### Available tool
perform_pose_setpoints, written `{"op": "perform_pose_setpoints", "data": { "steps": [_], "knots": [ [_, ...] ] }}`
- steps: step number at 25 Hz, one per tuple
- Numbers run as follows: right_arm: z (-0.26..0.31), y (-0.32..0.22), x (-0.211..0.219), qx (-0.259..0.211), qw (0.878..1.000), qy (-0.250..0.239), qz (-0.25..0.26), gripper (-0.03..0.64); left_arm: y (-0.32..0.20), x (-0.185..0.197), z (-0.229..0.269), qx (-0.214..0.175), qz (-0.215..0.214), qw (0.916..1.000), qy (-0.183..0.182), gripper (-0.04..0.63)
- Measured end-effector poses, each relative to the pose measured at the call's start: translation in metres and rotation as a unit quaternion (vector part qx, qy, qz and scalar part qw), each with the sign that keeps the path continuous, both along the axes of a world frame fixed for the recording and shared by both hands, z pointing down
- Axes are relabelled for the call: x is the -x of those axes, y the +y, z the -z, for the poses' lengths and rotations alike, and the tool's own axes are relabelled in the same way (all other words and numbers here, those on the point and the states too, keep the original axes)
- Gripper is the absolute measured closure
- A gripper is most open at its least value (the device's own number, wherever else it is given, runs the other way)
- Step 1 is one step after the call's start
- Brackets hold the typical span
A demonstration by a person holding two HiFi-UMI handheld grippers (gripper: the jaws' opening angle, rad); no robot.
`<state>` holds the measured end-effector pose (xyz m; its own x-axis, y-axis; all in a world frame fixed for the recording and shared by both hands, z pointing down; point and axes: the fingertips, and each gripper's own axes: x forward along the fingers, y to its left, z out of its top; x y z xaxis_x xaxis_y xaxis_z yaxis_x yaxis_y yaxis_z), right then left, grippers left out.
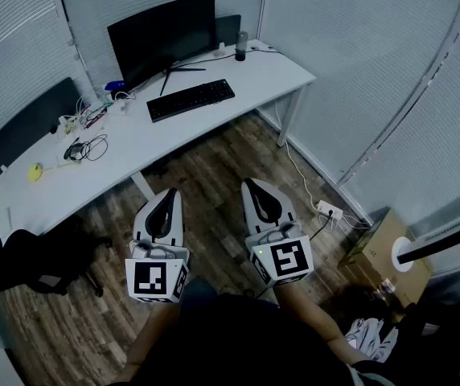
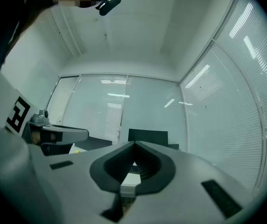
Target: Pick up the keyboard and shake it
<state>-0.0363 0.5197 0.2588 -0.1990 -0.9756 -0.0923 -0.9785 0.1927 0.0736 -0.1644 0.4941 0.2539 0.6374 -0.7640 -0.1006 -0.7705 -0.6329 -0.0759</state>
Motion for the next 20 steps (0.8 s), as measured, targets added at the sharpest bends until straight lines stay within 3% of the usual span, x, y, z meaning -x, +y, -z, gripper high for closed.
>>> {"op": "perform_pose_setpoints", "data": {
  "steps": [5, 8, 20],
  "knots": [
    [-0.009, -0.015, -0.007, 0.004, 0.999, -0.029, 0.015, 0.589, -0.012, -0.014, -0.005, -0.006, -0.02, 0.9994, -0.029, 0.572],
    [-0.015, -0.034, -0.011, 0.012, 0.999, -0.028, 0.015, 0.589, -0.031, -0.02, -0.014, 0.01, -0.045, 0.9987, -0.021, 0.572],
    [-0.04, -0.179, -0.03, 0.041, 0.999, -0.008, 0.026, 0.584, -0.187, -0.018, -0.037, 0.023, 0.0, 0.9996, -0.014, 0.569]
  ]
}}
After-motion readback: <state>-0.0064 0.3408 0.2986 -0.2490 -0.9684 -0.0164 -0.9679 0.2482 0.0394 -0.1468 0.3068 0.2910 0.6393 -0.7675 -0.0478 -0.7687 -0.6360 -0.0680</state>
